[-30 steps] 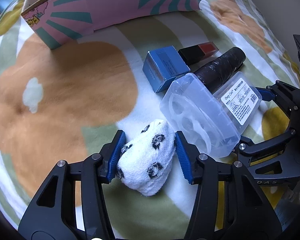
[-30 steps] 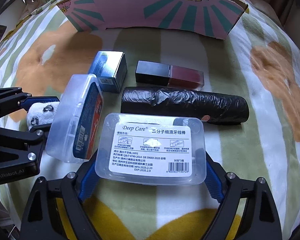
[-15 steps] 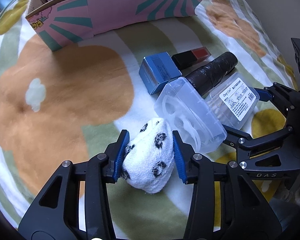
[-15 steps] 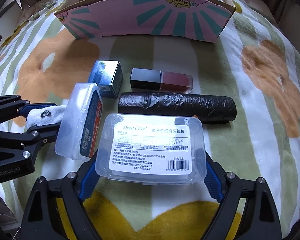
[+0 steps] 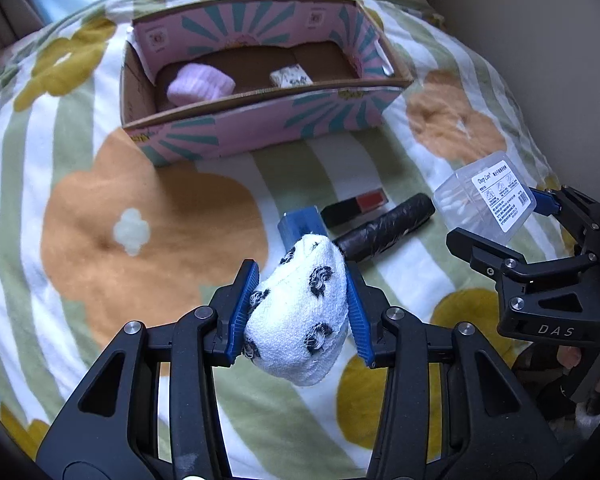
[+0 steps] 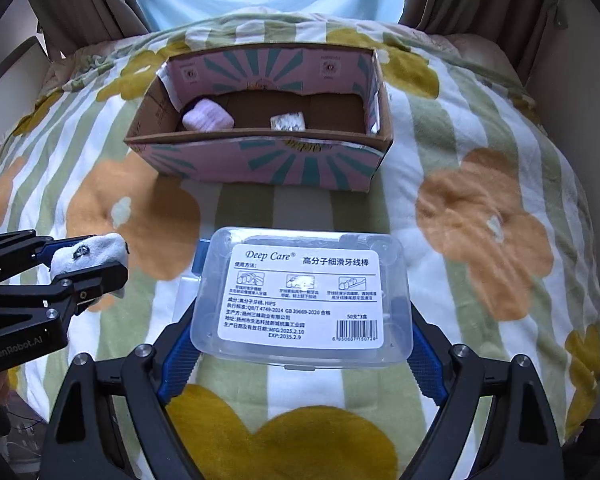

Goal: Organize objects
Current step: 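Lift the paw-print sock and Deep Care case and carry them over the box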

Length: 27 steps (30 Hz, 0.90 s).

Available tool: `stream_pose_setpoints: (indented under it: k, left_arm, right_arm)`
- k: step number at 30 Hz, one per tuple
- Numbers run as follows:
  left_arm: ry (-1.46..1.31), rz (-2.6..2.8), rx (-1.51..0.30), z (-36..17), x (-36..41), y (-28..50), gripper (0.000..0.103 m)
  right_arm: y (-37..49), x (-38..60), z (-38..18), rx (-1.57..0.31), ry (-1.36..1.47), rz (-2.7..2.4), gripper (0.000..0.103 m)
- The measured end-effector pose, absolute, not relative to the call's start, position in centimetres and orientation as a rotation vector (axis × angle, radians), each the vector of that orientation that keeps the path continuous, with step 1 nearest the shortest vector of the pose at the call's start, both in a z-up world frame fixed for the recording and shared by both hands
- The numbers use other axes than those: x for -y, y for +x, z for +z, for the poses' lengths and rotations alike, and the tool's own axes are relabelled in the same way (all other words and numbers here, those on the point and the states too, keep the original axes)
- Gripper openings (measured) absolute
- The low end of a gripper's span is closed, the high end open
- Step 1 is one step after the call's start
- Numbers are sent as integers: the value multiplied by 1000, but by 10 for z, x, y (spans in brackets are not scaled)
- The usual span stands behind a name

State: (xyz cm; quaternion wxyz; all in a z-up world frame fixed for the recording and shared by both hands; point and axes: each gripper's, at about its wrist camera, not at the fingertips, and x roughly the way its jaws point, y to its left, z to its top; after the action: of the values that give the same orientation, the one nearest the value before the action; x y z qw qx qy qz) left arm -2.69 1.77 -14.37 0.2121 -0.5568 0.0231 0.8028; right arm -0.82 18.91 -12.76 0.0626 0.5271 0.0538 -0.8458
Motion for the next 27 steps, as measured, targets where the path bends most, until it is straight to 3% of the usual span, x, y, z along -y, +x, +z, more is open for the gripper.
stream_pose_setpoints:
  k: [15,27]
  left_arm:
    - [-1496,2508,86,-23,-18,-14,39]
    - [-1497,2606,178,-1,-5,10,39]
  right_arm:
    - [-5,-207,-13,-129,1433,-2613,87]
    - [10,-204,13,-155,1345,-2598,87]
